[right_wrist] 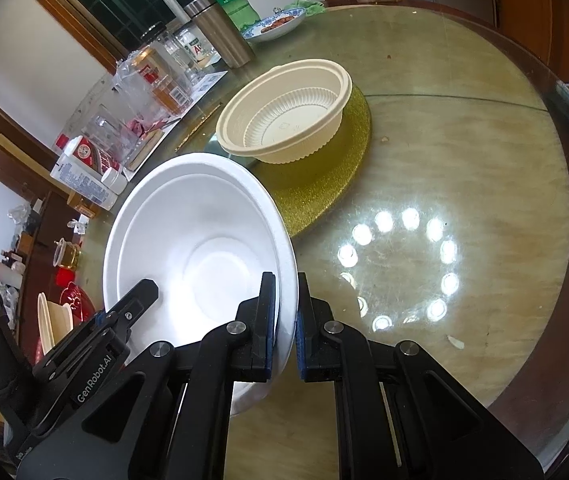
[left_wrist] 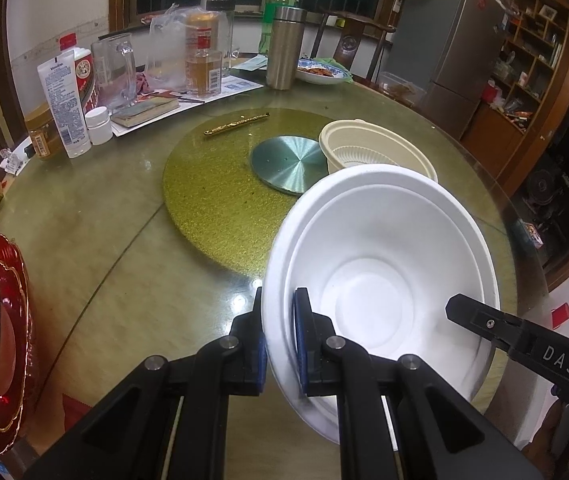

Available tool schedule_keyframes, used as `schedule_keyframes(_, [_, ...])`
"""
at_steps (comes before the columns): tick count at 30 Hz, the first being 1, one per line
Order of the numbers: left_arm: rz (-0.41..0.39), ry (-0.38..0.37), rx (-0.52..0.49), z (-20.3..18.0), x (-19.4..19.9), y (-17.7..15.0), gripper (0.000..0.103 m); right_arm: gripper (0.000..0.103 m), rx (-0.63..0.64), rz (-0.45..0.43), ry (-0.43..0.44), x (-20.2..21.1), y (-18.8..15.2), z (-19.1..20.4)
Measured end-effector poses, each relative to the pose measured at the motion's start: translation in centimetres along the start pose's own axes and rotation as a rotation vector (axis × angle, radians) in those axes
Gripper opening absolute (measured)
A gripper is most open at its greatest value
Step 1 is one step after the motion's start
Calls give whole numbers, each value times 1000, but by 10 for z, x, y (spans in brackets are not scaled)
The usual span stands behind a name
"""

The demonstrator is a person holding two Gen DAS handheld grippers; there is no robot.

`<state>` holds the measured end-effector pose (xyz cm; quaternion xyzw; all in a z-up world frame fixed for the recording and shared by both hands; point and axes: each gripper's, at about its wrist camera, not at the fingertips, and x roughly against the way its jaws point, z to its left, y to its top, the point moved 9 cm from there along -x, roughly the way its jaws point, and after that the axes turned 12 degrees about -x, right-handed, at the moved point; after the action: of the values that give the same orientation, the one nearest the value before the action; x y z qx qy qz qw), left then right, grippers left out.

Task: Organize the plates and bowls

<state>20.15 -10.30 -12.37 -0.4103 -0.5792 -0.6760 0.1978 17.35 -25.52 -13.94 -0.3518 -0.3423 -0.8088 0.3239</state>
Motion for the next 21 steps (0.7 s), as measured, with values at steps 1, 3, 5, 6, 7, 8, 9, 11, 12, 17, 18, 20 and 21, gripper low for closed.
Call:
schedule_keyframes(1, [-1,0,-1,0,0,0,10,8,-1,-1,-1,0,0,0])
schedule_keyframes(3, [-3,2,-2,0,0,0,10,8,-1,-3,-3,0,0,0])
schedule_keyframes(5, [-7,5,-3,1,0,-1,10,8,-1,-2,-3,0,0,0])
schedule_keyframes(6, [-8,6,-2,1,0,-1,10,8,-1,-3,-2,0,0,0])
schedule_keyframes(7, [-10,8,-3,1,0,-1,10,8,-1,-3,-1,0,0,1])
schedule_keyframes(8, [-11,9,-3,2,1,-2,10,8,-2,-3,1,0,0,1])
schedule_keyframes(9, [-13,11,-4,1,1,-3,10,8,-4,-3,5,0,0,1])
schedule_keyframes(11, [-16,17,-9,1,1,-4,10,8,-10,-3,8,-1,-1,1])
schedule_keyframes(12, [-17,18,-11,1,0,-4,10,8,-13,-2,7,-2,-2,1])
schedule_keyframes(17, [-25,18,-17,1,-2,-5,10,8,-15,-8,-5,-5,-4,0])
schedule_keyframes(18, [-25,18,-17,2,-2,-5,10,8,-14,-10,-8,-5,-4,0])
schedule_keyframes(20, [-33,20,-16,3,-1,-4,10,8,-12,-13,-12,-5,-4,1])
schedule_keyframes(21, [-37,21,-15,3,0,-4,10,8,-8,-15,-14,-5,-4,3])
